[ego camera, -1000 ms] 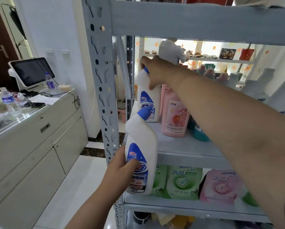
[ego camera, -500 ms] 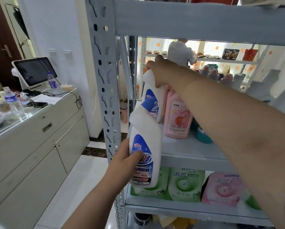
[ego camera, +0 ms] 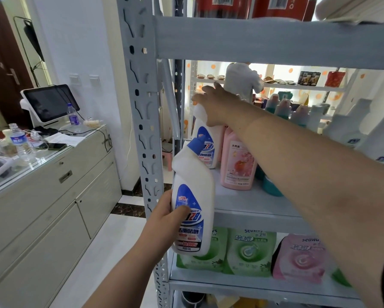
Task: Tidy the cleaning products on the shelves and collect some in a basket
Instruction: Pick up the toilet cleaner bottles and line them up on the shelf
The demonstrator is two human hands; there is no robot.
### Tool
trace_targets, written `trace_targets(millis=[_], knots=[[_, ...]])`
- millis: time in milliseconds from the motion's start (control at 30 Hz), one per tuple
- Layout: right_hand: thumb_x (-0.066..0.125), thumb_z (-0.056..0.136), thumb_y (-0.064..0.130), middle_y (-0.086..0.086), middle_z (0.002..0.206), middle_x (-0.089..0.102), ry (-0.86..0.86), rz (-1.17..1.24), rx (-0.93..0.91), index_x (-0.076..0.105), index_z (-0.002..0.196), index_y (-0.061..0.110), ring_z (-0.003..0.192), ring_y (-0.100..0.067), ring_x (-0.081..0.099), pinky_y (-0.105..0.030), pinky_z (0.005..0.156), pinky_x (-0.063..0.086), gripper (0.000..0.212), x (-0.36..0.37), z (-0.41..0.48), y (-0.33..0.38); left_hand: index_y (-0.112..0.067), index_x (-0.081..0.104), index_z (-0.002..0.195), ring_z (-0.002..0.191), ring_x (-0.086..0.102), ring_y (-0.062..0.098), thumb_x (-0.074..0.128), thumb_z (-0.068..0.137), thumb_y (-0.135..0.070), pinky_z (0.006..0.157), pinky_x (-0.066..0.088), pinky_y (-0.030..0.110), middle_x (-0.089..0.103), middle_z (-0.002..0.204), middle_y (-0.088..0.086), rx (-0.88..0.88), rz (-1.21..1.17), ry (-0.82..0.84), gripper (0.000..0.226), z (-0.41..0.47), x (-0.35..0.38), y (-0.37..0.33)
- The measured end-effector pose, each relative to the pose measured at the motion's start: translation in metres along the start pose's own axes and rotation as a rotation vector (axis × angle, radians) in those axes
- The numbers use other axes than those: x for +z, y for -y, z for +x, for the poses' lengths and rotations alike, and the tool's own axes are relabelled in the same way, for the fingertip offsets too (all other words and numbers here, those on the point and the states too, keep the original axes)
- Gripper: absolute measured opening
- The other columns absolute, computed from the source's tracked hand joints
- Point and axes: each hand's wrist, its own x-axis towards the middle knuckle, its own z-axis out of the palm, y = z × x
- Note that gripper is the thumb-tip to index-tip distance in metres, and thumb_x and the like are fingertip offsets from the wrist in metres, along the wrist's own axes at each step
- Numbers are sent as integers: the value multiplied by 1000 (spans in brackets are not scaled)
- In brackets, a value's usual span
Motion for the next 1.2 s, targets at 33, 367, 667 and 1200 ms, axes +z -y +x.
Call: trace_targets(millis=[33,367,667,1200], knots=[[75,88,28,-13,160,34,7,-23,3,36,156,25,150,-41,26,-54,109,44,78,1,-2,0,-34,60,109,85,76,10,64,98,-20,70,57,29,77,97,-14,-1,8,0,18,0,0,0],[68,94,31,-14,166,24,41,-101,-4,34,159,22,157,-40,8,-55,122,27,74,-10,-11,11,-35,60,113,86,76,10,65,76,-40,74,59,35,77,97,-15,-28,-29,-5,38,-2,1,1],[59,99,25,-2,164,36,-283,417,49,31,160,25,153,-24,25,-38,123,22,67,1,-120,31,-33,62,109,86,77,15,66,74,-40,70,59,34,78,98,-8,-30,-92,-21,36,-8,-8,13],[78,73,66,13,121,74,137,1813,617,50,127,62,106,-15,75,-46,93,60,61,114,-312,148,-27,65,119,97,76,25,64,92,-36,87,58,49,79,106,1,-123,-125,102,28,-69,23,35]])
